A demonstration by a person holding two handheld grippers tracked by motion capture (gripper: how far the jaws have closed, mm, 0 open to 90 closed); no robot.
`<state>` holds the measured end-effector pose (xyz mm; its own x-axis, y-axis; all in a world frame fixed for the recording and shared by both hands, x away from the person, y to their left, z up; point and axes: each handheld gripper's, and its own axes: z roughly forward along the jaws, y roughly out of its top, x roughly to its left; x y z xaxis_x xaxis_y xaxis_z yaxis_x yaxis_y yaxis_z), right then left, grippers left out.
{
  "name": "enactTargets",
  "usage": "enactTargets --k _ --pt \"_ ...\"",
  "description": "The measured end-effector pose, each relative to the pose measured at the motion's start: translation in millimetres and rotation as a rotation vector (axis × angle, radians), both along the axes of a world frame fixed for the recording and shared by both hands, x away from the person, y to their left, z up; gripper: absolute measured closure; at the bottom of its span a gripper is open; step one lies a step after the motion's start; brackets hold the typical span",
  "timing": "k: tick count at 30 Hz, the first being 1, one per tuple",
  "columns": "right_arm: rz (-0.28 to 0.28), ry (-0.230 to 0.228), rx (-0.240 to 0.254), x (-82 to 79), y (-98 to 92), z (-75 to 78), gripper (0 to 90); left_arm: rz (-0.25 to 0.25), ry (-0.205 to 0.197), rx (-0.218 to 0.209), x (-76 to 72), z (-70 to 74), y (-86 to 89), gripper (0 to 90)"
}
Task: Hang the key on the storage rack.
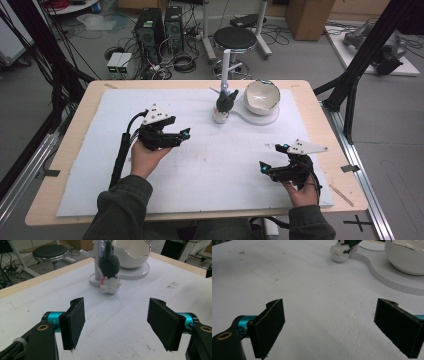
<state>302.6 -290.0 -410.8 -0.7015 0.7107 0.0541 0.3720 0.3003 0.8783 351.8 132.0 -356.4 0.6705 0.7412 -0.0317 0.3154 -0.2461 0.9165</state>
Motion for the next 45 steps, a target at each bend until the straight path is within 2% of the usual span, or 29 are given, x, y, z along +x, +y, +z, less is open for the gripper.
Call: enactTargets --k 17,26,34,45 --pt "-0.004 0.006 0.003 -3.2 -0.8 0.5 8.8 -0.004 0.004 0.015 -9.9 -1.9 9.2 30.2" --pt "-0.006 -0.005 0.003 -4.8 0.4 2.0 8.8 -0.009 -0.002 0.008 -18.5 -2.2 15.0 30.3" --pt "-0.002 -0.002 -0.002 -4.2 2.1 1.5 8.8 0.007 -0.001 -0.003 -26.2 -4.5 26.0 30.3" --pt "-0.002 -0.009 -0.006 -4.3 2.9 1.7 8.8 0.01 -0.01 0.007 -35.6 -6.1 33.1 30.3"
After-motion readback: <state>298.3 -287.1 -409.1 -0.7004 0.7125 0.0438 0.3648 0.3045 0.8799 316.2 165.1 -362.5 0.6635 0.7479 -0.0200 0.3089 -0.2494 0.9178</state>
